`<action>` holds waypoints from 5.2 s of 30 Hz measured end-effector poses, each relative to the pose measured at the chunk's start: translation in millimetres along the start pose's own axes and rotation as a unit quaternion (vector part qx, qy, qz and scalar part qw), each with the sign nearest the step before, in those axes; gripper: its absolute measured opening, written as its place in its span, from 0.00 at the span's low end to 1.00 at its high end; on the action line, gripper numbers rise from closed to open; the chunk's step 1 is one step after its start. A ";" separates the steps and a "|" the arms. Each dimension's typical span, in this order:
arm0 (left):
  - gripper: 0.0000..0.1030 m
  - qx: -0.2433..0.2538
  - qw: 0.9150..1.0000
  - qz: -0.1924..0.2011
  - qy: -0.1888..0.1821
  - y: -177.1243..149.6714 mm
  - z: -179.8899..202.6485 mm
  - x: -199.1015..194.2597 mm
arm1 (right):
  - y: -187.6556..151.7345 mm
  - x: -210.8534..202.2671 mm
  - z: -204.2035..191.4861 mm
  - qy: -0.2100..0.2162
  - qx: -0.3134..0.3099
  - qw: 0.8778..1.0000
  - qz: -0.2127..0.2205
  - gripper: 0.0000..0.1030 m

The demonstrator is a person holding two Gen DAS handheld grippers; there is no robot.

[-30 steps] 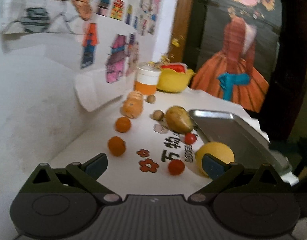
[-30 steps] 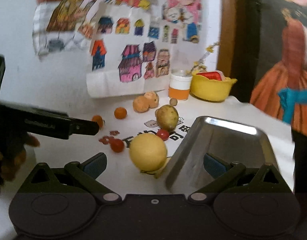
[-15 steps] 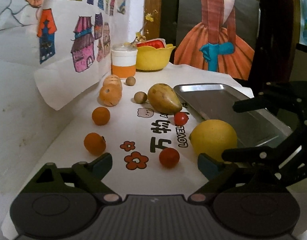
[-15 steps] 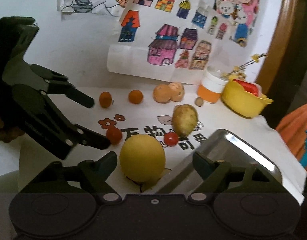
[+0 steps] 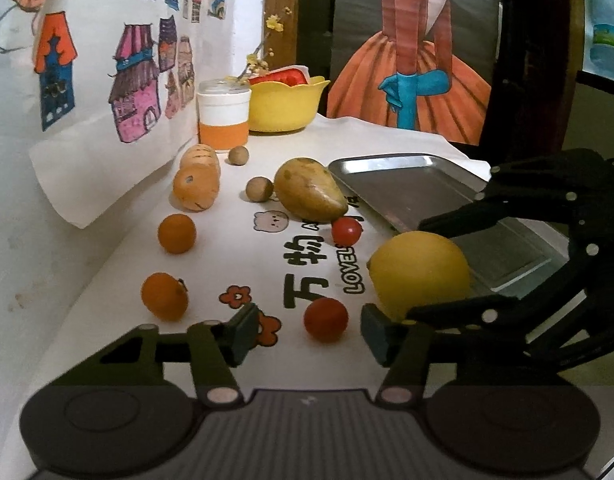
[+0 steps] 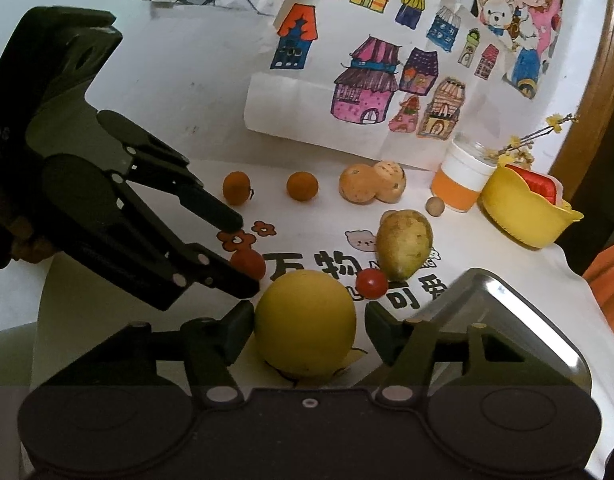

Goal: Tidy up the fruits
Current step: 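Grasp the large yellow lemon with the right tool while the left tool grasps a red cherry tomato, then carry the lemon with the right tool over the steel tray while the left tool carries the tomato there, then open the right tool to set the lemon on the tray while the left tool releases the tomato, then lift both open tools away from the tray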

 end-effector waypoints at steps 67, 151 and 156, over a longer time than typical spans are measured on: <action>0.25 -0.026 0.996 0.080 0.029 139.5 103.9 78.9 | -40.4 -139.1 177.9 -0.194 0.122 0.971 0.062 0.56; 1.00 -0.106 0.983 0.143 0.053 89.0 53.7 -61.9 | -42.0 -165.5 89.4 -0.186 0.226 0.952 0.094 0.99; 1.00 -0.100 0.984 0.133 0.059 65.6 47.5 -78.7 | -42.7 -169.6 58.2 -0.175 0.228 0.954 0.079 0.99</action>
Point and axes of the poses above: each gripper's, at about its wrist camera, not at the fingertips, and x roughly the way its jaws point, z to its right, y to its top, the point moved 10 cm from there along x, roughly the way its jaws point, and after that the axes turned 4 degrees about -x, right-handed, at the moved point
